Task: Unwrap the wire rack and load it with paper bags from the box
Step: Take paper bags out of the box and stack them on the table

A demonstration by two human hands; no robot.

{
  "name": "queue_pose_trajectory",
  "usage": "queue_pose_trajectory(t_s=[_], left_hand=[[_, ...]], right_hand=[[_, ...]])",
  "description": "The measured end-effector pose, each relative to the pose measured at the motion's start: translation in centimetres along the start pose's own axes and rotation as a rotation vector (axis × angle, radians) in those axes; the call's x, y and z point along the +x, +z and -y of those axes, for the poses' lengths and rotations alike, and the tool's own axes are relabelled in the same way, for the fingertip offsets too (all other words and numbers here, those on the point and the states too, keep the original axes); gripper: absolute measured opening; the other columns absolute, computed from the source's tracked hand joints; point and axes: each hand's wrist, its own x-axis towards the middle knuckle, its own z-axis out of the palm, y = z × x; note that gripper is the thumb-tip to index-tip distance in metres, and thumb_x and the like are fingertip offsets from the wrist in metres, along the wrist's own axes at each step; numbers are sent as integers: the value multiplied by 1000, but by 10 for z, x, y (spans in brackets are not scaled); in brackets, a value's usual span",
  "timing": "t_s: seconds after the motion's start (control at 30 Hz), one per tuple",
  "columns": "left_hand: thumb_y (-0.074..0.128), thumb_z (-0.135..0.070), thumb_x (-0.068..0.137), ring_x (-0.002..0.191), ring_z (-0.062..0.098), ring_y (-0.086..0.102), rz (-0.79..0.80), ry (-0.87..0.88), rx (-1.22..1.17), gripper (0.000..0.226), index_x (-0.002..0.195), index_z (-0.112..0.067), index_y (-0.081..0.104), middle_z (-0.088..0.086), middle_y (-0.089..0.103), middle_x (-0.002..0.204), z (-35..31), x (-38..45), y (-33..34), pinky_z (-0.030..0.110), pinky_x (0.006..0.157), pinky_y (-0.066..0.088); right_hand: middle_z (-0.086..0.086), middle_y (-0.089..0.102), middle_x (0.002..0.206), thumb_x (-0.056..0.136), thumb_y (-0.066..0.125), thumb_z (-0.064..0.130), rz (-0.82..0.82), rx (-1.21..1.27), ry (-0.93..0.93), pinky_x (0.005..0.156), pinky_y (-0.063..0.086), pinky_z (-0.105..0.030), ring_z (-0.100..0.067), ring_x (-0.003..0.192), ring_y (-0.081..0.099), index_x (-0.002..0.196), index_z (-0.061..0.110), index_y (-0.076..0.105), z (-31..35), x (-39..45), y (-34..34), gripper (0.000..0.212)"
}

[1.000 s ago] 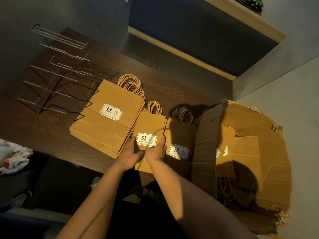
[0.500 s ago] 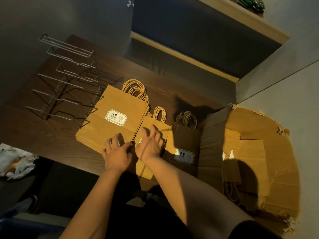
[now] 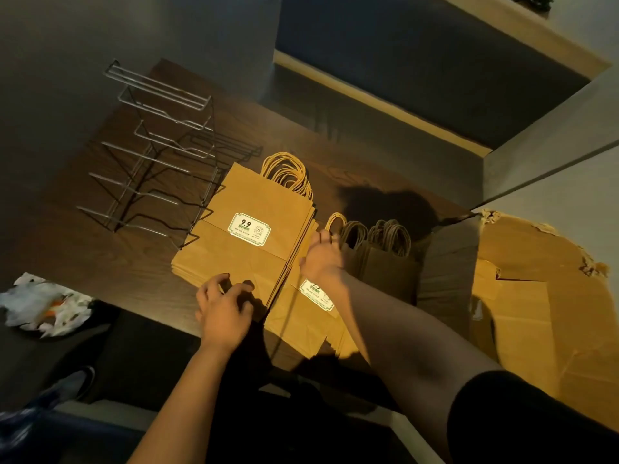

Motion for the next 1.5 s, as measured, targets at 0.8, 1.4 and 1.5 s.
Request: queue_pose_trajectory(t_s=[0.8, 1.4, 1.5], left_hand=[[66, -21, 91, 101, 29, 61, -174, -607, -697, 26, 111, -19, 52, 13, 58, 117, 6, 14, -18, 41, 80, 51], [68, -19, 91, 116, 30, 58, 214, -393, -602, 49, 138, -25, 57, 8, 41, 136, -31, -49, 64, 51, 108, 48], [66, -19, 94, 109, 27, 57, 199, -388, -546, 57, 148, -20, 48, 8, 36, 141, -34, -44, 65, 53, 104, 51]], right_hand=[[-15, 31, 154, 84, 71, 38, -137, 324, 244, 111, 36, -53, -40, 140, 32, 147, 28, 34, 0, -33, -26, 74], [-7, -20, 167, 85, 71, 37, 141, 82, 34, 123, 17, -59, -48, 151, -10, 159, 38, 7, -6, -47, 25, 98], [-11, -15, 168, 88, 64, 54, 59, 99, 85, 119, 26, -57, -51, 150, -2, 160, 35, 4, -14, -35, 10, 96]])
